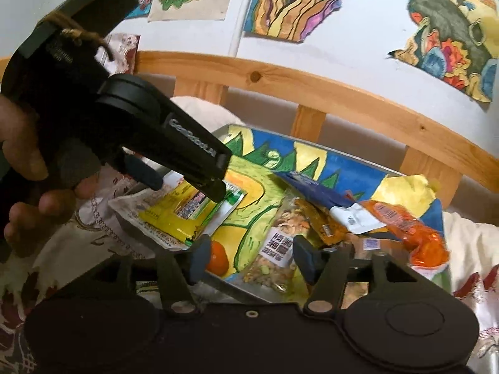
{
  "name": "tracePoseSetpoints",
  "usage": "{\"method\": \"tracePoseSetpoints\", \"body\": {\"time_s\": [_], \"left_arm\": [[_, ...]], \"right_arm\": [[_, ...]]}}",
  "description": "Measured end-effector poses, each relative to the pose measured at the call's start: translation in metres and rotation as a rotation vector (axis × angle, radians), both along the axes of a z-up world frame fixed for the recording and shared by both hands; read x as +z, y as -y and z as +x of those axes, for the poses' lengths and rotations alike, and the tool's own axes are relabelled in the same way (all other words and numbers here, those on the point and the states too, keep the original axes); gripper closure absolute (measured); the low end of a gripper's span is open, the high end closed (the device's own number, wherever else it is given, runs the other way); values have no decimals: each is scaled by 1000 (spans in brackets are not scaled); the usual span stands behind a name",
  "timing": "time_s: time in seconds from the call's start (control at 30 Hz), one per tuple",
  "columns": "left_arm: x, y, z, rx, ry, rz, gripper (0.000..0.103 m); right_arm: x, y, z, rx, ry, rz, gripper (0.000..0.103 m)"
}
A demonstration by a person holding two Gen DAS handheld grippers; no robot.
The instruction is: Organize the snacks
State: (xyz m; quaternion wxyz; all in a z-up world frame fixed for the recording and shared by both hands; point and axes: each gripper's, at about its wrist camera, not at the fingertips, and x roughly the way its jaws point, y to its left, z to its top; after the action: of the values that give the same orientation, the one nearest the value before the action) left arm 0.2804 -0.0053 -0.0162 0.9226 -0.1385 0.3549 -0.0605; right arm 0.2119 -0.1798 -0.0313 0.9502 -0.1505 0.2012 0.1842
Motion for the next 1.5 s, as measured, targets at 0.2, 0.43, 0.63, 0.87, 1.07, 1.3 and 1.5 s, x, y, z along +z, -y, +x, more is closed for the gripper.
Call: {"method": "tracePoseSetpoints", "body": {"time_s": [0.2, 0.43, 0.63, 0.87, 1.07, 1.3, 1.5], "left_arm": [[17, -8, -24, 37, 76, 0, 6], [34, -15, -60, 70, 156, 23, 1], [43, -13, -98, 62, 215, 38, 1], [49, -12, -132, 59, 238, 43, 1], [52, -10, -156, 61, 259, 67, 1], [53, -11, -184, 59, 281, 84, 1], [51, -14, -208, 66, 282, 86, 1]], "right_arm": [[17, 13, -15, -44, 24, 49, 21], [37, 24, -38, -89, 58, 90, 9], [55, 30, -64, -123, 90, 124, 3], [72, 36, -89, -159, 118, 153, 1], [82, 44, -108, -197, 131, 187, 1], [88, 51, -135, -224, 144, 209, 1], [90, 54, -159, -230, 150, 204, 1]]}}
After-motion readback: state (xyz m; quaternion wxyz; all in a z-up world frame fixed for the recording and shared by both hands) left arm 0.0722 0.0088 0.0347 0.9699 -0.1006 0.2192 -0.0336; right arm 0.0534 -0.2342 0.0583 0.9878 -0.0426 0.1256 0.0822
